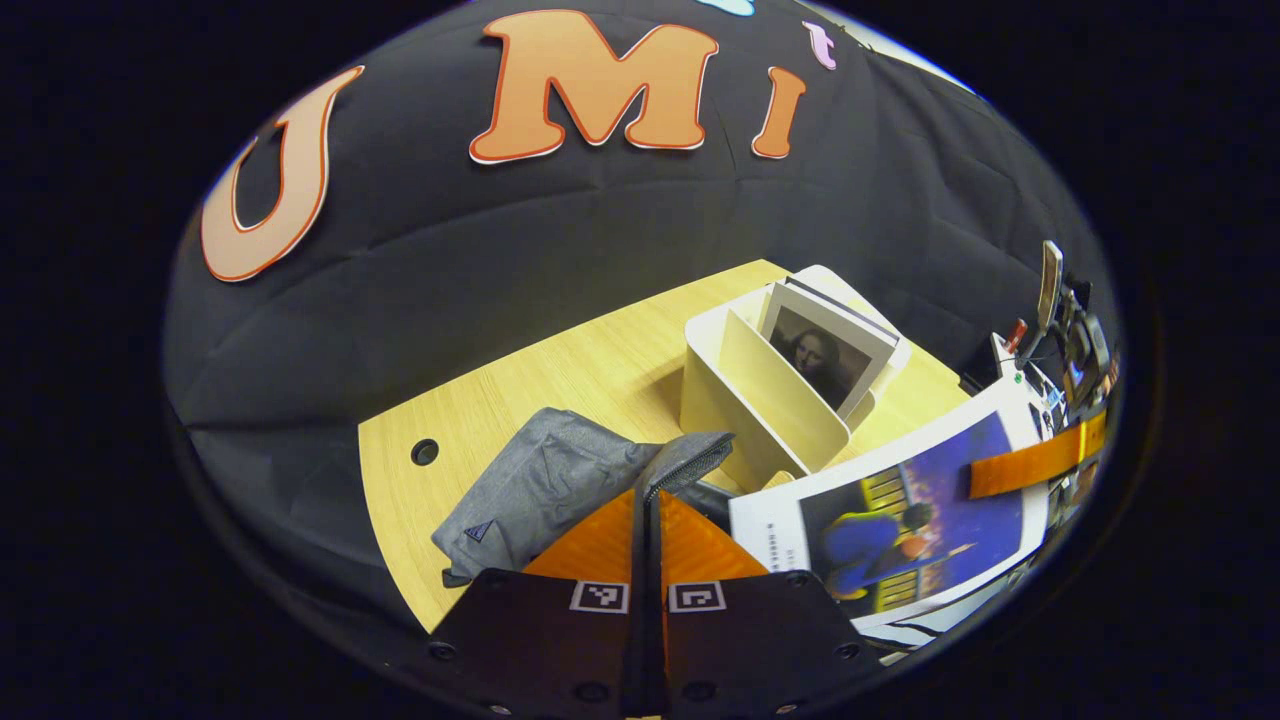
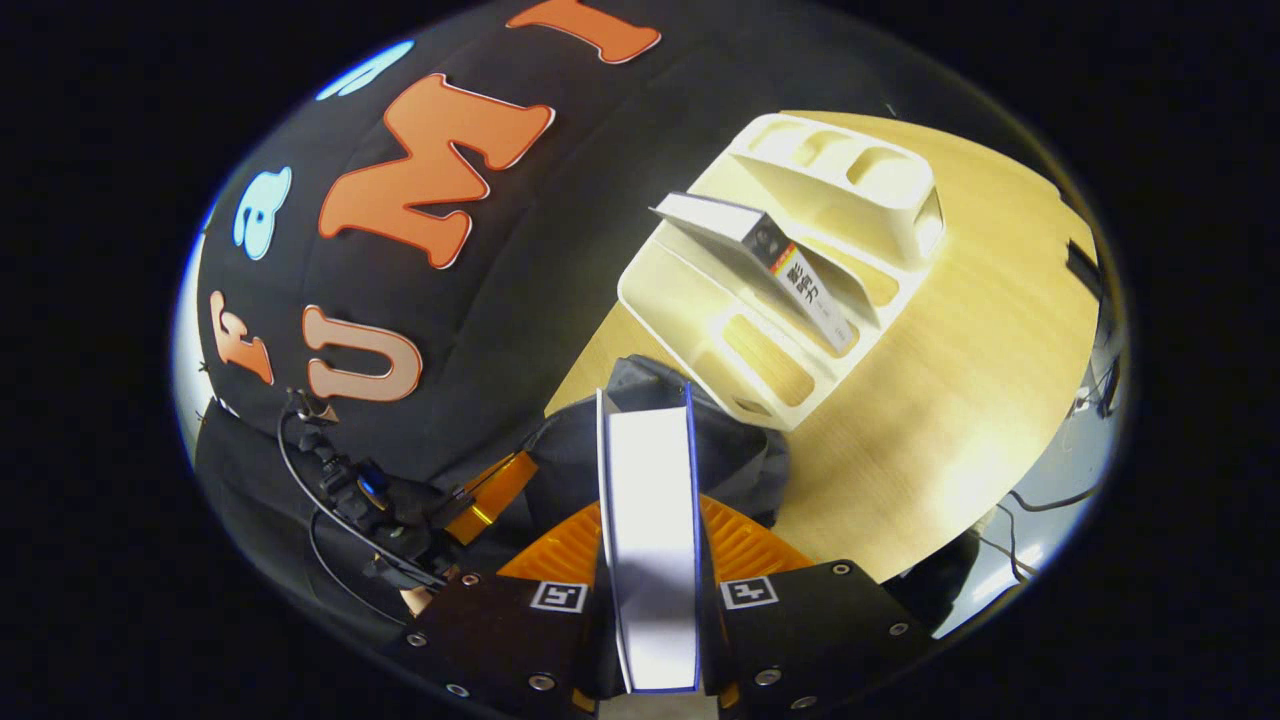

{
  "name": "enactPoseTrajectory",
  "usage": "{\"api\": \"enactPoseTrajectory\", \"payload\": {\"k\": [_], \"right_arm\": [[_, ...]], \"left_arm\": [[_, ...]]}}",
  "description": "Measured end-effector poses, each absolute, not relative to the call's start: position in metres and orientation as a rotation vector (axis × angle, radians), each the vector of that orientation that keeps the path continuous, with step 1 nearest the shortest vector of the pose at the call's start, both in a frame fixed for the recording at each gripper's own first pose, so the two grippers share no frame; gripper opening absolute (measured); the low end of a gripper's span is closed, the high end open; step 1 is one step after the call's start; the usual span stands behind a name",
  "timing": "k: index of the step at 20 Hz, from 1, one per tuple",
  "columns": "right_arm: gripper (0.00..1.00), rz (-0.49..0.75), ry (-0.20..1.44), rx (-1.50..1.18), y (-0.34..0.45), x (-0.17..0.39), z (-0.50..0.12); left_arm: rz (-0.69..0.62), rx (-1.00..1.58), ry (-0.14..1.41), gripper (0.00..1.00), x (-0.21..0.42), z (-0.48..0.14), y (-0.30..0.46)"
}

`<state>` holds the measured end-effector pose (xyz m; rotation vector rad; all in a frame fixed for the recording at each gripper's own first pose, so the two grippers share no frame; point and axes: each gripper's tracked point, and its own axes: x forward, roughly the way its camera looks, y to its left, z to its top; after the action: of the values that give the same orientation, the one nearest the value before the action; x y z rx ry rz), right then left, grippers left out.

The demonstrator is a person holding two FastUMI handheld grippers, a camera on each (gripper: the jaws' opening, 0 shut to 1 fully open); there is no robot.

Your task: Open the schoolbag, grab two books from the bookshelf and put them into the schoolbag.

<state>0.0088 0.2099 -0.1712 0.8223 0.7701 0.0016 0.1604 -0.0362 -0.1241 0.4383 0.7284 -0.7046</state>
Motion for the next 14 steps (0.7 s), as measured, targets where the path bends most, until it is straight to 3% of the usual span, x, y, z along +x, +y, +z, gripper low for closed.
{"api": "enactPoseTrajectory", "payload": {"k": [6,14], "right_arm": [[0.34,-0.045,0.706,0.987,0.237,0.056,-0.212],[0.34,-0.093,0.697,0.984,0.272,0.103,-0.255]], "left_arm": [[-0.712,0.446,0.719,0.0,0.154,-0.119,-0.04],[-0.747,0.459,0.711,0.0,0.145,-0.116,-0.046]]}}
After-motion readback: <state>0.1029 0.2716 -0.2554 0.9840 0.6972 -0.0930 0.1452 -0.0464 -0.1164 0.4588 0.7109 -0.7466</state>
